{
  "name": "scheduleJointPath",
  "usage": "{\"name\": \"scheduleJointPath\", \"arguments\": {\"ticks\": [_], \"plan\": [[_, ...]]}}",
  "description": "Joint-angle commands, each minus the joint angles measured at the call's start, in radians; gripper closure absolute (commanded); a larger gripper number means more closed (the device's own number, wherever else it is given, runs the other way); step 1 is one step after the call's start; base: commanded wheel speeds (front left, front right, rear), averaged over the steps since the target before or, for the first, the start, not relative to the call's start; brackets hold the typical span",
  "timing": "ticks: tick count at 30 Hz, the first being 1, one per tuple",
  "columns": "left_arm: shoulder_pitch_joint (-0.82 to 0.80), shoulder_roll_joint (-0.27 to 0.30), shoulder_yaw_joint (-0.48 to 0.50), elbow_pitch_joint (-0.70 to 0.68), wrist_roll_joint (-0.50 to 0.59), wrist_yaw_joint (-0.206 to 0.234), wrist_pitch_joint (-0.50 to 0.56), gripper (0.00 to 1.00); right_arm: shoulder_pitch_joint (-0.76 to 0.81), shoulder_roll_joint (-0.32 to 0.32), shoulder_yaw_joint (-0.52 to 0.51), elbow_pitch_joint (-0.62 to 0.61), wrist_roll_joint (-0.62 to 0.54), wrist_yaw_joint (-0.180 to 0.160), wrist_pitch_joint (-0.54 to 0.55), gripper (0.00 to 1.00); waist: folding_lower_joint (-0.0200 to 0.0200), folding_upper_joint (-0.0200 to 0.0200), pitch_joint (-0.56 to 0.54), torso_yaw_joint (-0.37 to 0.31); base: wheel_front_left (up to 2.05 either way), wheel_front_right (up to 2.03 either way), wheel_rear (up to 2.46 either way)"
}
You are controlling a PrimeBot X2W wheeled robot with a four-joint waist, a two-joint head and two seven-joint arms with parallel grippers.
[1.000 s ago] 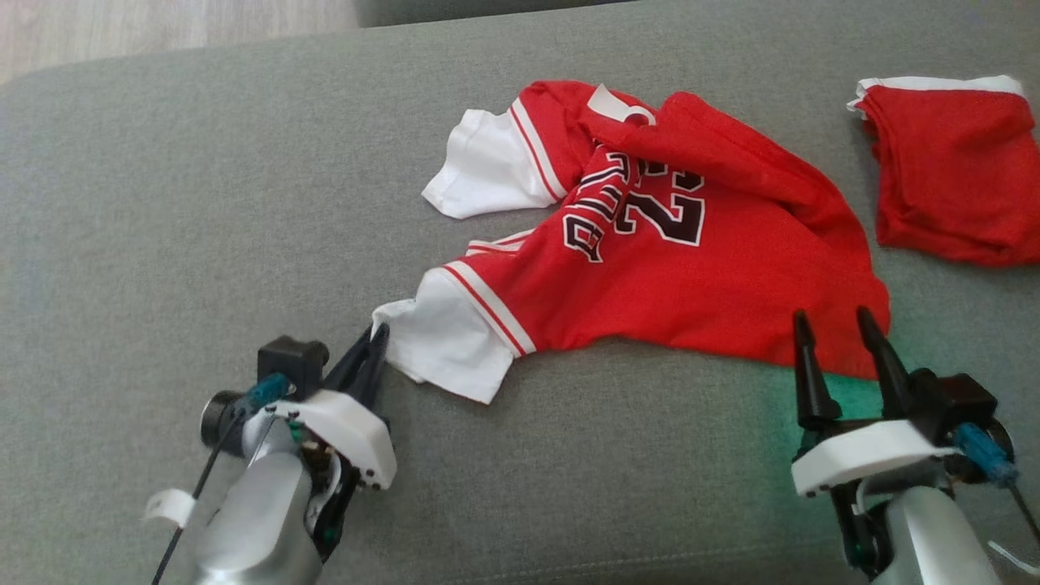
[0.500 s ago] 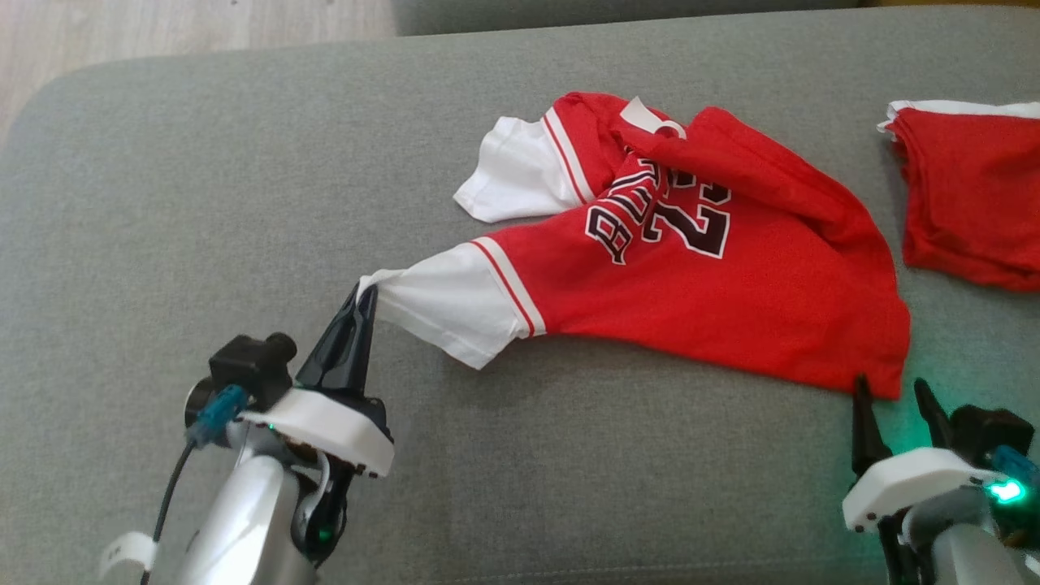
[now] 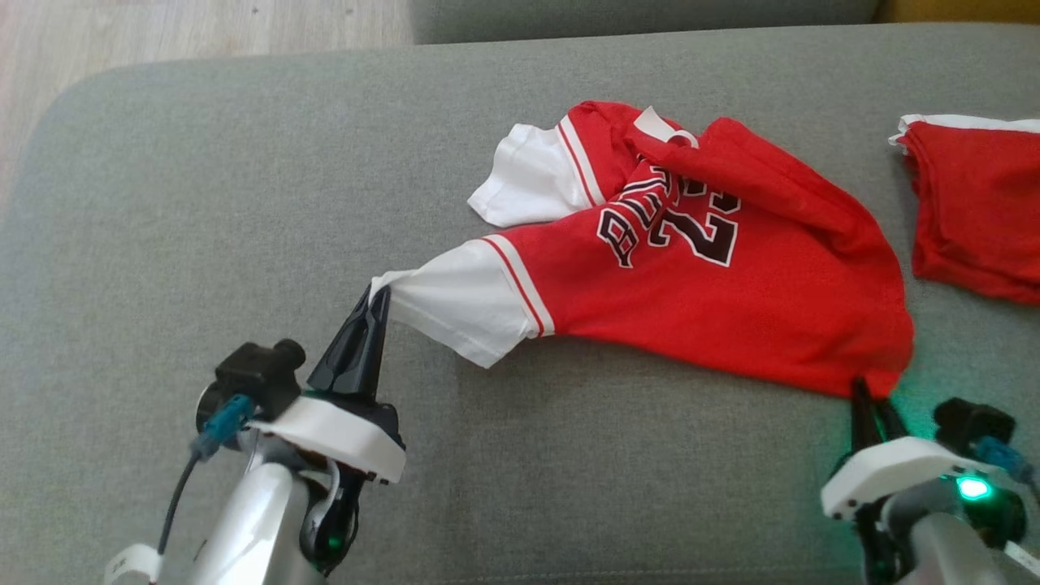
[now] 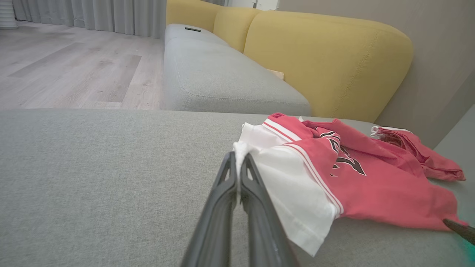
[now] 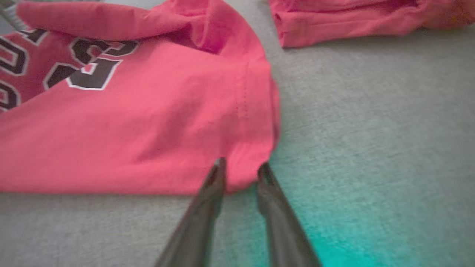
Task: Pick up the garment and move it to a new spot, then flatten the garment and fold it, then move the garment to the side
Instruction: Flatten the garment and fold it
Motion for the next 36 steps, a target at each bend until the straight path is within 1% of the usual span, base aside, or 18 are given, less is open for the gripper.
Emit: {"name": "scheduleJointPath", "arguments": {"ticks": [1,6,9,12,16,18,22,23,27,30,33,34,36], "plan": [[-0.012,0.007,0.030,-0.039,-0.016,-0.006,-0.006,1.00,-0.025,-0.004,0.046,-0.014,0.010,-0.001,-0.016,1.00,0.0000,0.0000,-0.005,-0.002,0.00,0.00,0.00],[-0.010,0.010,0.065,-0.069,-0.055,-0.006,-0.006,1.00,-0.037,-0.004,0.116,-0.082,0.038,-0.001,-0.056,1.00,0.0000,0.0000,-0.027,-0.010,0.00,0.00,0.00],[-0.021,0.013,0.070,-0.089,-0.104,-0.006,-0.006,1.00,-0.053,-0.004,0.161,-0.164,0.038,-0.001,-0.058,1.00,0.0000,0.0000,-0.047,-0.015,0.00,0.00,0.00],[-0.048,0.029,0.073,-0.101,-0.161,-0.006,-0.006,1.00,-0.080,-0.009,0.201,-0.263,0.032,-0.001,-0.038,1.00,0.0000,0.0000,-0.070,-0.021,0.00,0.00,0.00],[-0.120,0.066,0.075,-0.121,-0.227,-0.006,-0.006,1.00,-0.146,-0.054,0.273,-0.395,0.049,-0.001,0.003,1.00,0.0000,0.0000,-0.102,-0.026,0.00,0.00,0.00],[-0.168,0.086,0.090,-0.147,-0.241,-0.006,-0.006,1.00,-0.190,-0.081,0.300,-0.456,0.067,-0.001,0.019,1.00,0.0000,0.0000,-0.115,-0.026,0.00,0.00,0.00],[-0.256,0.105,0.138,-0.186,-0.274,-0.004,-0.002,1.00,-0.278,-0.123,0.322,-0.551,0.090,-0.001,0.040,1.00,0.0000,0.0000,-0.143,-0.023,0.00,0.00,0.00],[-0.256,0.105,0.138,-0.186,-0.274,-0.004,-0.002,1.00,-0.278,-0.123,0.322,-0.551,0.090,-0.001,0.040,1.00,0.0000,0.0000,-0.143,-0.023,0.00,0.00,0.00],[-0.325,0.122,0.188,-0.266,-0.295,0.023,0.008,1.00,-0.340,-0.150,0.346,-0.629,0.090,-0.001,0.068,1.00,0.0000,0.0000,-0.161,-0.020,0.00,0.00,0.00],[-0.347,0.139,0.210,-0.349,-0.298,0.050,0.037,1.00,-0.358,-0.152,0.346,-0.684,0.086,-0.001,0.096,1.00,0.0000,0.0000,-0.167,-0.013,0.00,0.00,0.00],[-0.348,0.155,0.226,-0.435,-0.300,0.079,0.076,1.00,-0.346,-0.138,0.330,-0.743,0.075,-0.001,0.134,1.00,0.0000,0.0000,-0.164,-0.006,0.00,0.00,0.00],[-0.345,0.165,0.234,-0.490,-0.301,0.097,0.104,1.00,-0.332,-0.121,0.310,-0.781,0.064,-0.001,0.161,1.00,0.0000,0.0000,-0.150,-0.004,0.00,0.00,0.00],[-0.347,0.177,0.239,-0.534,-0.299,0.114,0.134,1.00,-0.324,-0.103,0.292,-0.815,0.050,-0.001,0.188,1.00,0.0000,0.0000,-0.130,-0.002,0.00,0.00,0.00]]}}
